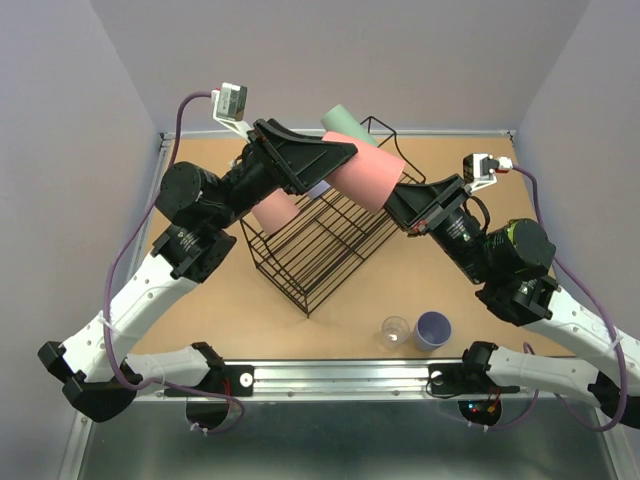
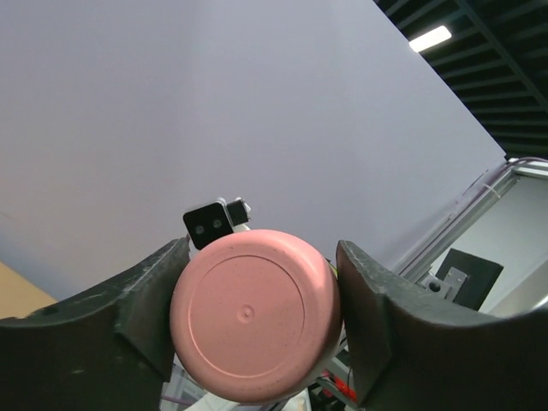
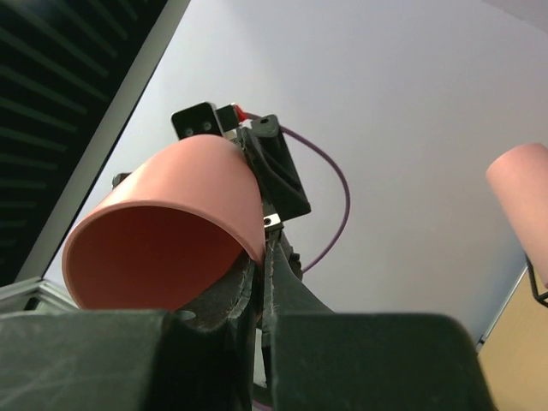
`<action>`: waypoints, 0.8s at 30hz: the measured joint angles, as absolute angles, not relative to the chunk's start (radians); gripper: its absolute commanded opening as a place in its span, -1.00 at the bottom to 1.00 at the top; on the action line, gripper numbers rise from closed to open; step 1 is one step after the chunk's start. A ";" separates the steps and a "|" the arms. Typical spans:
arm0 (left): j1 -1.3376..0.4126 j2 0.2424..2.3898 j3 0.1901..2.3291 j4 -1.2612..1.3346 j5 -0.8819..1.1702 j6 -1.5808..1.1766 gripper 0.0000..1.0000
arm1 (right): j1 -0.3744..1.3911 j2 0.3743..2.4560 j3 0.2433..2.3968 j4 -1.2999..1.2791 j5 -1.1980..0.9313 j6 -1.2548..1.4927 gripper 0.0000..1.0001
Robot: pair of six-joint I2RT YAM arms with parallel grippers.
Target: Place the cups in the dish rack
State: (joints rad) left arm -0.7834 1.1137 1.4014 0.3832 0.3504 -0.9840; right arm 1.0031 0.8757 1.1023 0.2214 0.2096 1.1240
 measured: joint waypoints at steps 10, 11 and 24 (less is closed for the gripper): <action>-0.805 1.127 1.408 0.398 0.332 -0.976 -1.00 | 1.003 0.858 1.097 0.218 0.222 1.118 -0.21; -0.806 1.136 1.419 0.389 0.333 -0.972 -1.00 | 1.003 0.854 1.097 0.210 0.229 1.124 0.26; -0.810 1.344 1.827 0.040 0.286 -0.718 -1.00 | 1.003 0.605 1.112 -0.333 0.400 1.153 0.85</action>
State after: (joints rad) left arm -0.8104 1.3441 1.8275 0.0399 0.2859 -0.7177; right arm 1.0031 0.6048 1.1122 -0.3328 0.4004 1.1534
